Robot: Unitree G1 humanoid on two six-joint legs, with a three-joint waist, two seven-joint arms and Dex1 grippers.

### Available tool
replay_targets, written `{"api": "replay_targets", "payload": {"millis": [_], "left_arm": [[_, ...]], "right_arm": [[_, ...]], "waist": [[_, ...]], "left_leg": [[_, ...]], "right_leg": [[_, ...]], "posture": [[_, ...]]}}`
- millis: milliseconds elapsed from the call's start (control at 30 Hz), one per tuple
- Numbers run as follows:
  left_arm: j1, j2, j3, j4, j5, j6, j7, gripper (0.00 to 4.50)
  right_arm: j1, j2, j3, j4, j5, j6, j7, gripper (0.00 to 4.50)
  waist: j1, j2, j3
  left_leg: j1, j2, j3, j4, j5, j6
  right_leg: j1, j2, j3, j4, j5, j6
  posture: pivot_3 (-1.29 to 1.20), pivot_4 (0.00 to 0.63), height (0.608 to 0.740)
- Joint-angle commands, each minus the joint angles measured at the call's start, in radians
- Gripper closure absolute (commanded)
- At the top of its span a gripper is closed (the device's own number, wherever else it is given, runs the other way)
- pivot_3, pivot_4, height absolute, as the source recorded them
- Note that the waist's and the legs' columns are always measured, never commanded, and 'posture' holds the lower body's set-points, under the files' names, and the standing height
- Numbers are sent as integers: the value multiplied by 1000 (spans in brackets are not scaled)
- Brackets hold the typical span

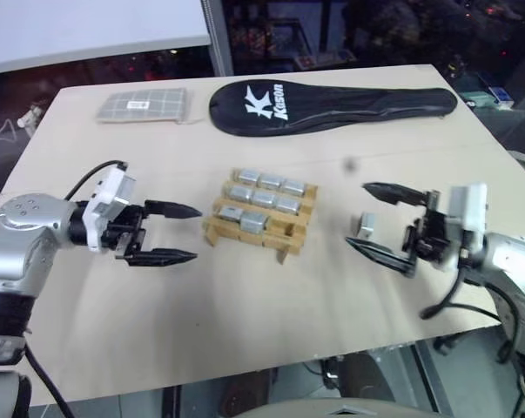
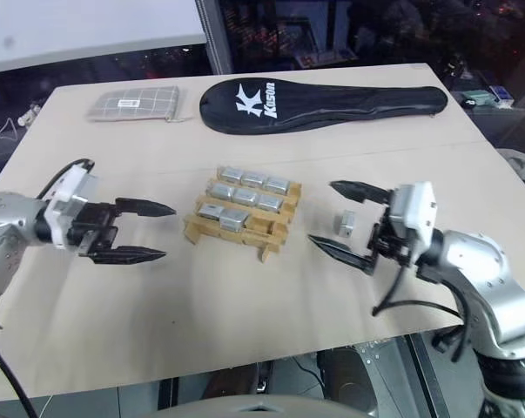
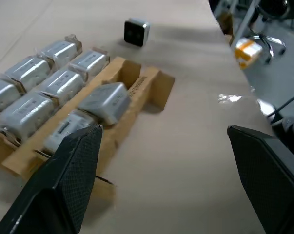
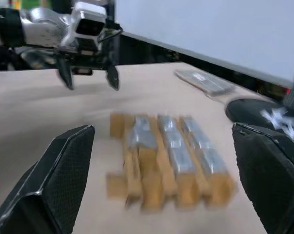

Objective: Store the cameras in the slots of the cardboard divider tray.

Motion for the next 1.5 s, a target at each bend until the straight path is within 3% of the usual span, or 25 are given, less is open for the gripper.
{"api": "replay_targets", "payload": {"millis": [33,167,433,733,1067,1167,1367,1400,1500], "left_arm": [[96,22,186,-140,-36,84,86,281],[252,-5,403,-244,-35,148,148,281],[411,-34,635,-447,-65,286,195,281],[489,-60,712,-501,-41,333,177,281],[467,-69,720,-488,-64,344,172,281],[466,-72,714,-477,-58,339,164,216],[451,-67,702,-449,-50,331,146,216],[448,-66,700,-445,-50,330,143,216],[442,-66,697,-440,-47,332,136,216]], "right_arm": [[-135,40,134,99,-146,-2,-33,0],[-291,123,301,249,-295,-2,-39,0],[-415,253,446,467,-388,56,-6,0],[-506,371,492,630,-533,-36,-46,0],[-509,388,475,654,-568,-29,-36,0],[-506,390,475,651,-569,-36,-31,826],[-506,398,465,639,-570,-33,-28,3536],[-508,398,461,633,-568,-27,-27,3743],[-511,398,455,620,-563,-10,-25,3745]], "waist": [[-2,0,0],[-5,0,0],[-1,0,0],[-14,0,0],[-27,0,0],[-27,0,0],[-27,0,0],[-27,0,0],[-27,0,0]], "left_leg": [[0,0,1,0,0,0],[-1,0,1,-1,0,0],[-3,-2,0,-5,0,-1],[-1,-2,1,-11,2,-4],[-1,-2,-1,-12,2,-4],[-1,-2,-1,-12,2,-4],[0,-2,-1,-12,2,-4],[0,-2,-1,-12,2,-4],[1,-2,-1,-12,3,-5]], "right_leg": [[0,0,1,0,0,0],[-2,0,2,0,0,0],[-5,-3,1,-1,3,-4],[-7,-2,1,-1,3,-5],[-7,-2,2,-1,3,-5],[-7,-2,2,-1,3,-5],[-7,-2,2,-1,3,-5],[-7,-2,2,0,3,-5],[-7,-1,2,0,3,-5]], "posture": [[0,150,740],[0,150,740],[0,150,740],[0,150,740],[0,150,740],[0,150,740],[0,150,740],[0,150,740],[0,150,740]]}}
